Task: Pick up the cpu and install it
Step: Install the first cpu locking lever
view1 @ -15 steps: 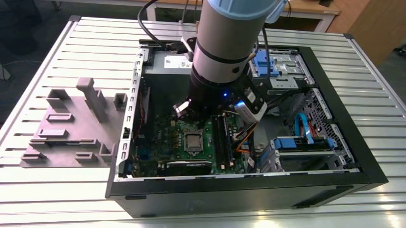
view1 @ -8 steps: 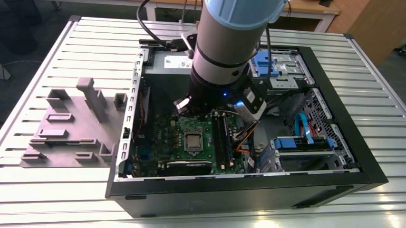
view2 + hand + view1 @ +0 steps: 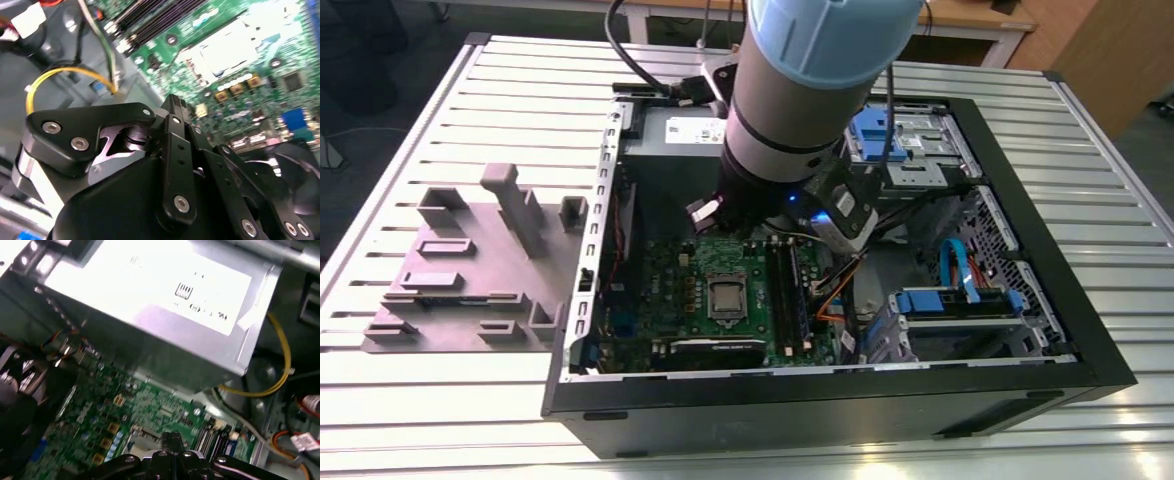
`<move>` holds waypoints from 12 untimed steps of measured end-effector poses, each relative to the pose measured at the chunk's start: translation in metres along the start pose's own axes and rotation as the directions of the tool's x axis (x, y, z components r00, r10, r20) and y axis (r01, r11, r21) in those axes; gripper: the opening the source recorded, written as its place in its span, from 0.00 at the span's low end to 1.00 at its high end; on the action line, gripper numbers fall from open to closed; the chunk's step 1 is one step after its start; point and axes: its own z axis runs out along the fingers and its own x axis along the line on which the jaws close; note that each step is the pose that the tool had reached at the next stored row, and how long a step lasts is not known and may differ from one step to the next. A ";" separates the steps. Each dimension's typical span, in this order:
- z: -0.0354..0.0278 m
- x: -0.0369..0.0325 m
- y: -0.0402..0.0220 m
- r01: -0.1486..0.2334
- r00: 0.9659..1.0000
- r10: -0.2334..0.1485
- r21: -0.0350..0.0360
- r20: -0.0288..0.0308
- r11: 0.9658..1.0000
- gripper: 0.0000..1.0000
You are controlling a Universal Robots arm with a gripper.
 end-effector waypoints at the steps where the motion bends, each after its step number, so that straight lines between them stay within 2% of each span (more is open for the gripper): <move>1: 0.0000 0.0000 0.0000 0.001 1.000 -0.001 -0.013 0.007 1.000 0.10; 3: 0.0000 0.0000 0.0000 0.002 1.000 -0.002 -0.026 0.014 1.000 0.10; 4: 0.0000 0.0000 0.0001 0.002 1.000 -0.002 -0.028 0.014 1.000 0.10; 8: 0.0010 -0.0011 0.0012 0.003 1.000 -0.002 -0.029 0.015 1.000 0.10; 12: 0.0043 -0.0047 0.0061 0.001 1.000 -0.001 -0.029 0.015 1.000 0.10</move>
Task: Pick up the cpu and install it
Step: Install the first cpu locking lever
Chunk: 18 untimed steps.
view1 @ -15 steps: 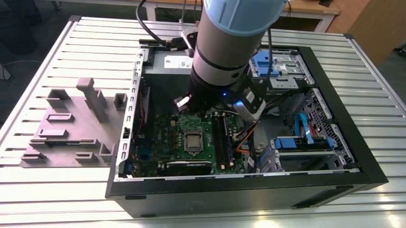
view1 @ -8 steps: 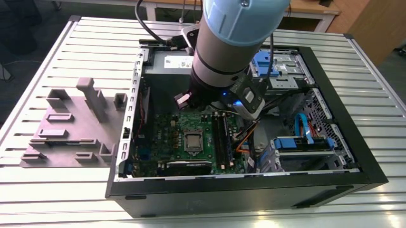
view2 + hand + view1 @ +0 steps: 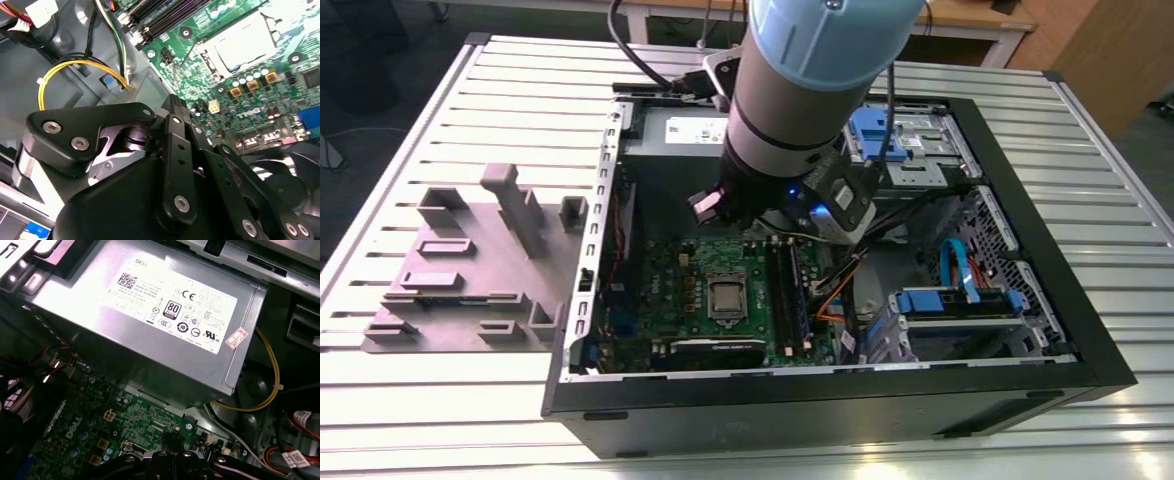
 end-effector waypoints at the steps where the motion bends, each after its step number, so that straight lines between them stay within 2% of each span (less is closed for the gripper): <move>1: 0.0007 -0.0007 0.0007 -0.001 1.000 0.001 0.000 0.000 1.000 0.10; 11: 0.0086 -0.0027 0.0024 -0.020 1.000 0.020 0.002 0.006 1.000 0.10; 18: 0.0119 -0.0027 0.0017 -0.032 0.999 0.032 0.008 0.008 0.999 0.10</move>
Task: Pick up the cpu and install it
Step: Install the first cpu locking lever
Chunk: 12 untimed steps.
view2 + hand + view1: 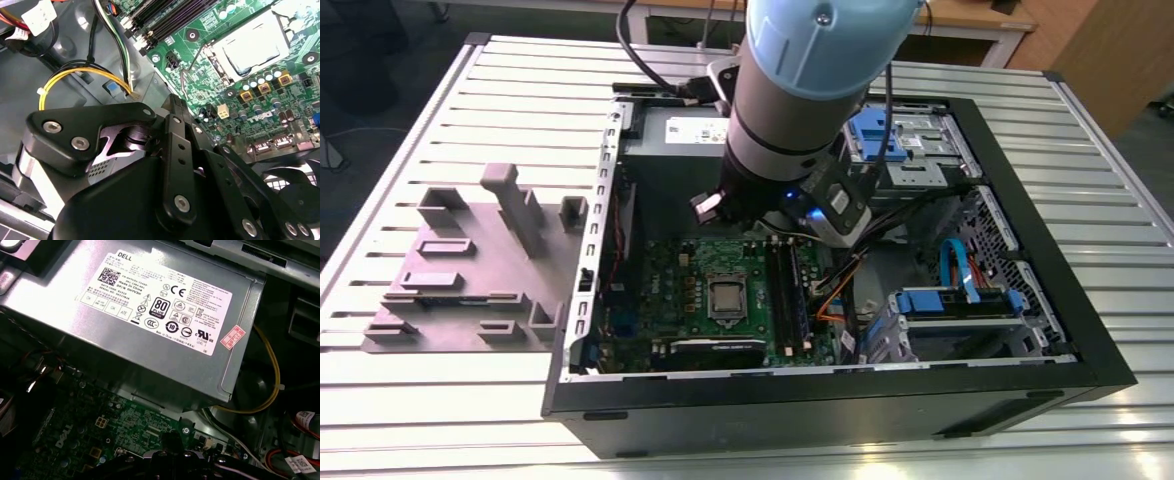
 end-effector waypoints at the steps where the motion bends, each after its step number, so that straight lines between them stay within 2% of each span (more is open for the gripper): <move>1: 0.0002 0.0000 -0.0001 -0.002 1.000 0.002 0.003 -0.001 1.000 0.10; 2: 0.0002 0.0001 -0.0001 -0.005 1.000 0.005 0.010 -0.003 1.000 0.10; 8: 0.0003 -0.0002 -0.0002 -0.018 1.000 0.019 0.064 -0.022 0.998 0.10; 11: 0.0002 -0.0007 -0.0004 -0.023 0.999 0.025 0.086 -0.029 0.996 0.10; 12: 0.0002 -0.0009 -0.0006 -0.024 0.999 0.027 0.091 -0.031 0.996 0.10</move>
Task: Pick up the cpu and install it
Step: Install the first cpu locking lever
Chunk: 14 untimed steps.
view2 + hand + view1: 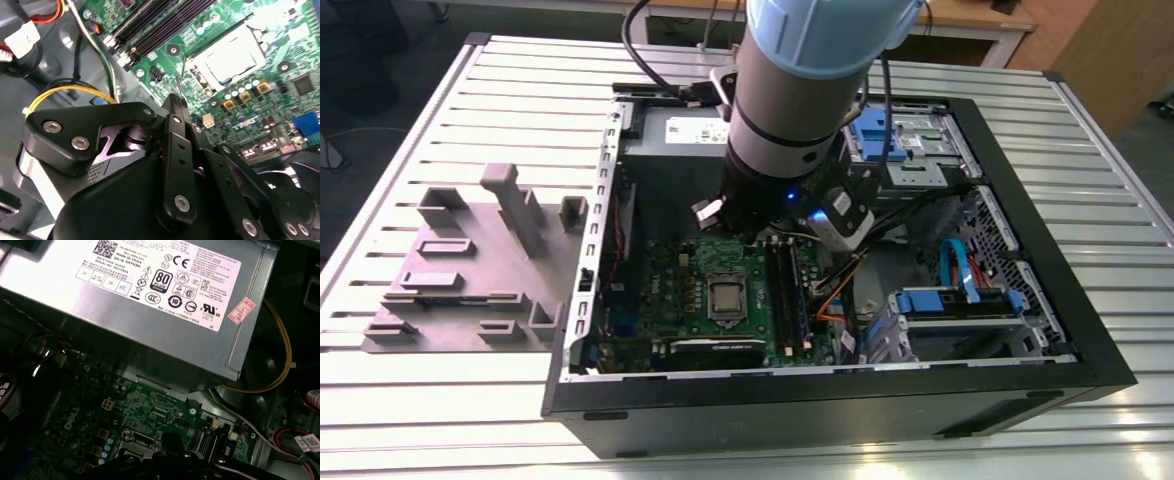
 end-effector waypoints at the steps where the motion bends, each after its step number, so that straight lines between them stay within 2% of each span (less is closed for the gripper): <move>1: 0.0001 -0.0001 0.0000 0.000 1.000 0.000 0.002 -0.001 1.000 0.10; 4: 0.0019 0.0000 -0.0004 0.000 1.000 0.000 0.003 -0.001 1.000 0.10; 12: 0.0020 0.0003 -0.0012 0.000 1.000 0.000 0.003 -0.001 1.000 0.10; 14: 0.0017 0.0007 -0.0022 0.000 1.000 0.000 0.005 -0.002 1.000 0.10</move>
